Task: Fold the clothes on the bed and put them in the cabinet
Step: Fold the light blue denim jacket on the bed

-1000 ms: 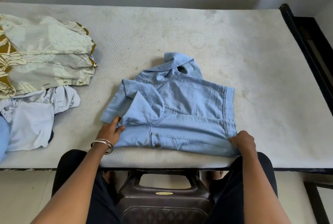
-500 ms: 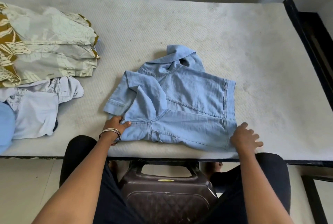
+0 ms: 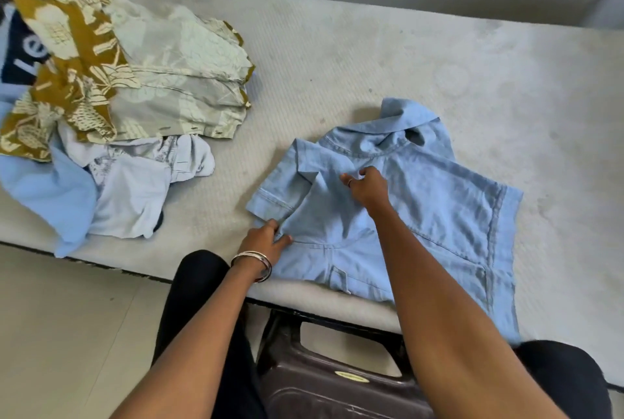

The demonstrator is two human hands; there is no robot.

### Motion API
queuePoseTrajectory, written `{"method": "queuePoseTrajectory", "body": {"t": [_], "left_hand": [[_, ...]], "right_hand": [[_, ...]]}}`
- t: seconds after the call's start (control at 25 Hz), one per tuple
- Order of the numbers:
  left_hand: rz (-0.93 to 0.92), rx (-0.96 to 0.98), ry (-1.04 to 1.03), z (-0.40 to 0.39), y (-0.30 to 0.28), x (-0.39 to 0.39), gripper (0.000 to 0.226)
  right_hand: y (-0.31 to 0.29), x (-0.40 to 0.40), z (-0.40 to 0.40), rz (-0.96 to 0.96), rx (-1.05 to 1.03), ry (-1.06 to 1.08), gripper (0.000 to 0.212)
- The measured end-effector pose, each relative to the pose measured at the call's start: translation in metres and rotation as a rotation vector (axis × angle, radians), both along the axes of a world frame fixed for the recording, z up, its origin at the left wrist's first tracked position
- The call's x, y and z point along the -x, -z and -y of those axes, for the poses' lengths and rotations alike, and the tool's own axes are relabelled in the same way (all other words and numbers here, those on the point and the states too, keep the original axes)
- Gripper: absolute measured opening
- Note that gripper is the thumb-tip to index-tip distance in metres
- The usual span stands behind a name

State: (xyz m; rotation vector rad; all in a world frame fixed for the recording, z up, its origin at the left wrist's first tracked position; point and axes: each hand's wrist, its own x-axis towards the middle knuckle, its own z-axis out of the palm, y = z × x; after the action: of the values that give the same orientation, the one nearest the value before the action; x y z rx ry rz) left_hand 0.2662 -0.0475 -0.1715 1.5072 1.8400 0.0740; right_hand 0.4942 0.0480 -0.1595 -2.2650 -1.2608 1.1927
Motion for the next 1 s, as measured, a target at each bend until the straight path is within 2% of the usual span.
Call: {"method": "queuePoseTrajectory", "body": {"t": [0.08,0.16,0.2,0.24,0.32,0.4,0.48,0.56,0.64,0.72,0.8,0.84,0.88,0.96,1.0], "left_hand": [[-0.004,0.04,0.039,-0.008,0.009,0.007,0.033],[0.023,0.055,0.033,-0.012,0.017,0.012,0.037],[0.041,0.056,0.015,-0.013,0.018,0.012,0.037],[0.063,0.056,-0.009,-0.015,0.02,0.011,0.036],[0.087,0.05,-0.042,-0.016,0.021,0.01,0.032],[0.086,0.037,-0.061,-0.017,0.023,0.01,0.031],[0.085,0.029,-0.057,-0.015,0.021,0.011,0.032],[0.055,0.021,-0.034,-0.012,0.02,0.011,0.035],[-0.025,0.001,0.007,-0.009,0.015,0.007,0.036],[-0.054,-0.028,0.03,-0.006,0.009,0.003,0.036],[0.018,-0.019,0.019,-0.007,0.002,0.003,0.038],[0.058,0.002,0.034,-0.008,-0.001,0.005,0.041],[0.077,0.022,0.063,-0.01,-0.003,0.006,0.043],[0.056,0.022,0.116,-0.014,-0.005,0.008,0.042],[0.049,0.0,0.118,-0.015,-0.006,0.008,0.04]], "right_hand": [[0.006,0.012,-0.018,0.001,0.087,-0.08,0.044],[-0.004,0.017,-0.016,-0.309,-0.033,0.025,0.016],[-0.016,0.013,-0.006,-0.526,-0.147,0.164,0.014],[-0.03,0.003,0.009,-0.718,-0.277,0.311,0.023],[-0.047,-0.031,0.058,-1.024,-0.491,0.476,0.039],[-0.047,-0.069,0.115,-1.165,-0.489,0.617,0.045],[-0.028,-0.105,0.155,-1.064,-0.337,0.864,0.044],[-0.007,-0.127,0.168,-0.838,-0.179,1.071,0.036],[-0.004,-0.128,0.162,-0.555,-0.21,1.084,0.022],[-0.012,-0.116,0.144,-0.214,-0.405,0.814,0.032],[-0.023,-0.096,0.112,0.146,-0.522,0.221,0.066],[-0.027,-0.087,0.094,0.358,-0.48,-0.13,0.08],[-0.032,-0.079,0.076,0.543,-0.396,-0.452,0.086],[-0.034,-0.074,0.047,0.749,-0.201,-0.939,0.071],[-0.033,-0.074,0.037,0.809,-0.103,-1.068,0.061]]}}
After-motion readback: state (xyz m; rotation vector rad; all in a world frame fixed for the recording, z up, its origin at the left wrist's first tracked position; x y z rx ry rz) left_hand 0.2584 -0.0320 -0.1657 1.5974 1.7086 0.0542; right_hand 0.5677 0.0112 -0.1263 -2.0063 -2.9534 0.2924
